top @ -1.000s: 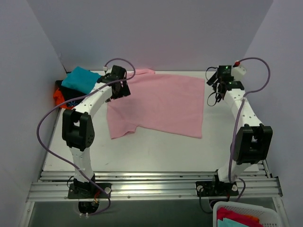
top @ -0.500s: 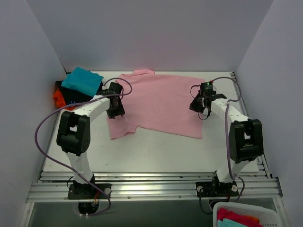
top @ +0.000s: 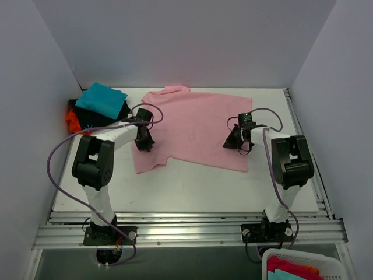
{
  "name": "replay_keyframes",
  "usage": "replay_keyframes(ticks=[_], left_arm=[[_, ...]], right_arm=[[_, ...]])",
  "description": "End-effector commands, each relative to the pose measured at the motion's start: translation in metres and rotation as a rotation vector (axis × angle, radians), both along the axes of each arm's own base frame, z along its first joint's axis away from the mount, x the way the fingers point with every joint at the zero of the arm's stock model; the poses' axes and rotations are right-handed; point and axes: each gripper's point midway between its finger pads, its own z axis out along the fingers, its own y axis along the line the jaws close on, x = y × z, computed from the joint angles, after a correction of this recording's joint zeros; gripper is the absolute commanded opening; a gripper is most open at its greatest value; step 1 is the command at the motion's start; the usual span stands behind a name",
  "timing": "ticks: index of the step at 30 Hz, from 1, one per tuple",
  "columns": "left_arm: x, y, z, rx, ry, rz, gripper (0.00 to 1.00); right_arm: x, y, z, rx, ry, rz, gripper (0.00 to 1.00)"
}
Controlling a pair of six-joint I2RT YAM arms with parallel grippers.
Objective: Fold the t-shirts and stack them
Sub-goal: Flatten the tshirt out
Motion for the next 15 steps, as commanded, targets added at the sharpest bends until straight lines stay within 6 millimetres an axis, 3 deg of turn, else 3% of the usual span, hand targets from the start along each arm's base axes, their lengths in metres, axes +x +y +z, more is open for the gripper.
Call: replay_keyframes(ticks=[1,3,5,6,8,9,11,15], left_arm=[[-0.06,-0.005,-0.018,-0.002,0.125,0.001,0.04],[-0.084,-0.013,-0.014,-0.024,0.146,-0.009,0.02],[-0.12,-0.012,-0.024,-0.028,0.215,-0.014,0.02],[-0.131,-0.02,-0.014,-0.05,0.203,-0.043,0.02],[-0.161,-0.016,-0.014,-0.037,0.236,-0.065,0.02],[-0.167,-0.022,-0.001,-0.05,0.197,-0.098,0.02],[-0.184,-0.016,0.005,-0.039,0.198,-0.111,0.02],[-0.189,-0.008,0.025,-0.041,0.138,-0.121,0.03]], right_arm=[[-0.057,-0.033,-0.032,-0.116,0.193,-0.035,0.0],[-0.069,-0.051,-0.031,-0.137,0.219,-0.065,0.0],[-0.079,-0.069,-0.026,-0.174,0.234,-0.084,0.0],[-0.081,-0.082,-0.023,-0.189,0.242,-0.115,0.0],[-0.083,-0.099,-0.012,-0.221,0.234,-0.144,0.0],[-0.089,-0.107,-0.009,-0.25,0.245,-0.146,0.0],[-0.093,-0.128,-0.001,-0.293,0.255,-0.184,0.0],[-0.093,-0.135,0.006,-0.306,0.253,-0.186,0.0]])
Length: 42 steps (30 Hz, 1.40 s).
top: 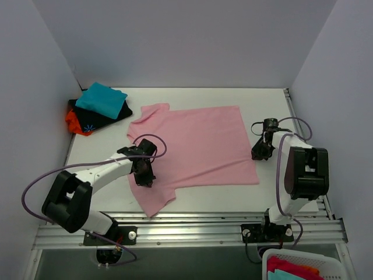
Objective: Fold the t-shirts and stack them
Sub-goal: Flatten the tshirt out
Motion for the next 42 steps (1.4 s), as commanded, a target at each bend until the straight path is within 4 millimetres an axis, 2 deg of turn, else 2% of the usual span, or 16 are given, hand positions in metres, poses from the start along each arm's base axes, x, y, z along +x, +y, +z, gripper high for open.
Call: replay_keyframes(ticks=[1,4,7,8,10,11,12,13,16,17,20,26,28,31,35,42], left_arm=[[-0.003,0.015,0.016,0.034,-0.033,0.023,0.04],[0.005,0.016,0.019,0.06,-0.048,0.004,0.12],[0.027,0.014,0.033,0.081,-0.118,-0.035,0.87],[0.035,0.014,0.041,0.086,-0.143,-0.038,0.98],[0.059,0.006,0.068,0.06,-0.223,-0.052,0.94],[0.066,0.007,0.078,0.069,-0.246,-0.066,0.94],[0.073,0.006,0.089,0.066,-0.27,-0.068,0.94],[0.089,0.0,0.115,0.044,-0.332,-0.068,0.94],[0.094,0.006,0.151,0.065,-0.371,-0.066,0.94],[0.087,0.011,0.172,0.062,-0.383,-0.049,0.94],[0.047,0.028,0.179,0.041,-0.35,-0.01,0.94],[-0.064,0.072,0.148,-0.041,-0.271,0.116,1.0],[-0.101,0.083,0.123,-0.054,-0.188,0.167,0.95],[-0.115,0.08,0.135,-0.205,-0.316,0.204,0.79],[-0.117,0.08,0.125,-0.147,-0.228,0.238,0.76],[-0.112,0.064,0.1,-0.118,-0.133,0.244,0.9]], right_arm=[[-0.025,-0.013,0.008,-0.083,0.078,0.026,0.0],[-0.027,-0.009,0.008,-0.067,0.074,0.02,0.0],[-0.025,-0.01,0.019,-0.07,0.048,0.014,0.0],[-0.024,-0.011,0.024,-0.079,0.04,0.011,0.0],[-0.02,-0.013,0.04,-0.087,0.002,0.009,0.05],[-0.016,-0.021,0.052,-0.135,-0.014,-0.002,0.15],[-0.014,-0.024,0.06,-0.149,-0.029,-0.005,0.29],[-0.011,-0.026,0.073,-0.162,-0.062,-0.007,0.62],[-0.007,-0.036,0.112,-0.214,-0.118,-0.023,0.88],[-0.01,-0.038,0.126,-0.226,-0.124,-0.022,0.89],[-0.024,-0.037,0.149,-0.229,-0.139,-0.02,0.9],[-0.06,-0.013,0.154,-0.108,-0.175,-0.009,0.88],[-0.07,-0.006,0.154,-0.071,-0.17,0.001,0.88],[-0.074,-0.006,0.159,-0.085,-0.175,0.012,0.88],[-0.07,0.0,0.162,-0.072,-0.183,0.029,0.88],[-0.055,0.005,0.179,-0.069,-0.22,0.051,0.87]])
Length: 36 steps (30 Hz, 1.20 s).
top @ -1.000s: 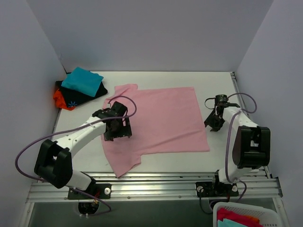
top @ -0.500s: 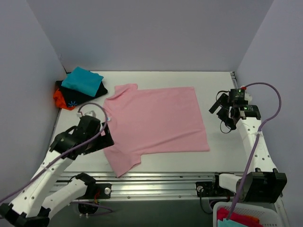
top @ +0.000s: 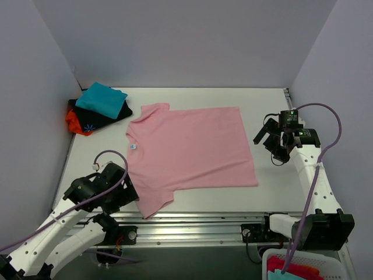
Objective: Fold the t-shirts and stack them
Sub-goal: Flatten the tshirt out
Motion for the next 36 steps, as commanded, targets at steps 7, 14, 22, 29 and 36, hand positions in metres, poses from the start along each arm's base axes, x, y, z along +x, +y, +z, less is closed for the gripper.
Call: replay_keyframes(ticks=[7,14,22,29,36], left_arm=[[-0.008,-0.018,-0.046,-0.001,0.1,0.062,0.89],[-0.009,-0.034,-0.08,0.013,0.126,0.048,0.84],[0.075,-0.051,0.03,0.025,-0.288,0.026,0.86],[0.251,-0.045,0.104,0.036,-0.433,-0.028,0.91],[0.399,-0.045,0.071,0.128,-0.405,-0.106,0.83]], right_arm=[[0.002,0.003,0.015,-0.005,-0.013,0.016,0.87],[0.011,0.002,0.007,-0.022,0.019,0.023,0.87],[0.026,0.015,0.006,-0.014,0.003,0.061,0.86],[0.029,0.02,0.01,0.016,-0.03,0.065,0.86],[0.02,0.021,0.007,0.022,-0.022,0.077,0.56]])
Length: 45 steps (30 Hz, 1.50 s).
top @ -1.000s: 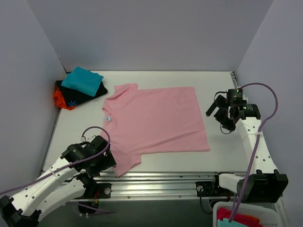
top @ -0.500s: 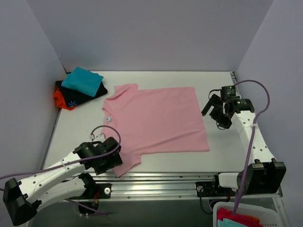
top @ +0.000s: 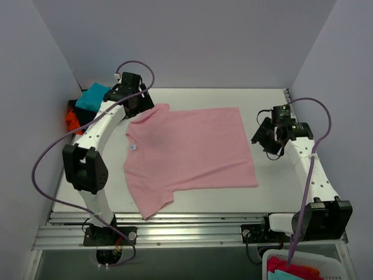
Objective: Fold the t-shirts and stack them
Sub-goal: Flatten the tshirt out
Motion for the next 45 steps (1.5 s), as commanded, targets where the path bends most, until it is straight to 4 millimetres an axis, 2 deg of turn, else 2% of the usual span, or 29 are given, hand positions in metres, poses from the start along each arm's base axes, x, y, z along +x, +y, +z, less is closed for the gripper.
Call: replay_keyframes(ticks=[1,2,3,4,5,7,8,10,11,13,14,16,17,18,26,30,34,35,40,43,44,45], left_arm=[[0.056,-0.004,-0.011,0.055,-0.03,-0.129,0.81],[0.073,-0.009,0.001,0.052,-0.071,-0.145,0.79],[0.088,-0.008,-0.027,0.057,-0.029,-0.148,0.75],[0.097,-0.011,-0.031,0.048,-0.03,-0.157,0.68],[0.114,-0.012,-0.042,0.046,-0.023,-0.153,0.65],[0.129,-0.006,-0.054,0.006,-0.017,-0.134,0.57],[0.136,-0.006,-0.067,-0.015,-0.004,-0.116,0.56],[0.146,-0.004,-0.077,-0.023,-0.005,-0.108,0.52],[0.151,-0.005,-0.096,-0.019,0.018,-0.108,0.52],[0.161,-0.007,-0.098,-0.041,-0.001,-0.111,0.52],[0.164,-0.006,-0.113,-0.056,0.022,-0.096,0.52],[0.172,-0.006,-0.118,-0.066,0.009,-0.092,0.52],[0.174,-0.005,-0.132,-0.067,0.026,-0.09,0.51],[0.179,-0.005,-0.131,-0.071,0.011,-0.089,0.51],[0.185,0.009,-0.187,-0.098,0.075,-0.057,0.51],[0.194,0.025,-0.206,-0.121,0.082,-0.01,0.51],[0.211,0.049,-0.215,-0.175,0.045,0.033,0.51],[0.214,0.052,-0.223,-0.192,0.045,0.047,0.51],[0.243,0.071,-0.213,-0.274,-0.073,0.068,0.53],[0.257,0.064,-0.208,-0.325,-0.145,0.048,0.61],[0.261,0.059,-0.202,-0.363,-0.169,0.02,0.69],[0.271,0.075,-0.191,-0.386,-0.233,0.026,0.74]], right_arm=[[-0.007,0.001,0.008,0.004,-0.017,0.011,0.44],[-0.009,0.0,0.007,0.0,-0.011,0.014,0.31],[-0.012,-0.001,0.002,-0.006,0.001,0.014,0.19],[-0.014,-0.002,0.002,-0.007,0.001,0.014,0.04],[-0.016,-0.002,-0.001,-0.009,0.009,0.015,0.0],[-0.021,-0.006,-0.008,-0.018,0.029,0.002,0.0],[-0.022,-0.007,-0.009,-0.021,0.033,-0.001,0.0],[-0.025,-0.01,-0.012,-0.03,0.047,-0.011,0.0],[-0.024,-0.011,-0.014,-0.033,0.052,-0.014,0.0],[-0.024,-0.012,-0.018,-0.038,0.065,-0.022,0.0],[-0.023,-0.013,-0.02,-0.038,0.071,-0.029,0.0],[-0.022,-0.011,-0.026,-0.029,0.086,-0.035,0.0],[-0.021,-0.011,-0.028,-0.027,0.09,-0.039,0.0],[-0.019,-0.011,-0.03,-0.027,0.096,-0.045,0.0],[-0.008,-0.016,-0.035,-0.042,0.117,-0.088,0.0],[0.001,-0.016,-0.038,-0.04,0.132,-0.109,0.0],[0.011,-0.015,-0.041,-0.043,0.141,-0.119,0.0],[0.012,-0.014,-0.043,-0.043,0.147,-0.117,0.0],[0.023,-0.008,-0.052,-0.052,0.166,-0.119,0.0],[0.031,0.002,-0.055,-0.052,0.158,-0.096,0.0],[0.032,0.007,-0.057,-0.06,0.159,-0.085,0.0],[0.035,0.009,-0.057,-0.062,0.148,-0.08,0.0]])
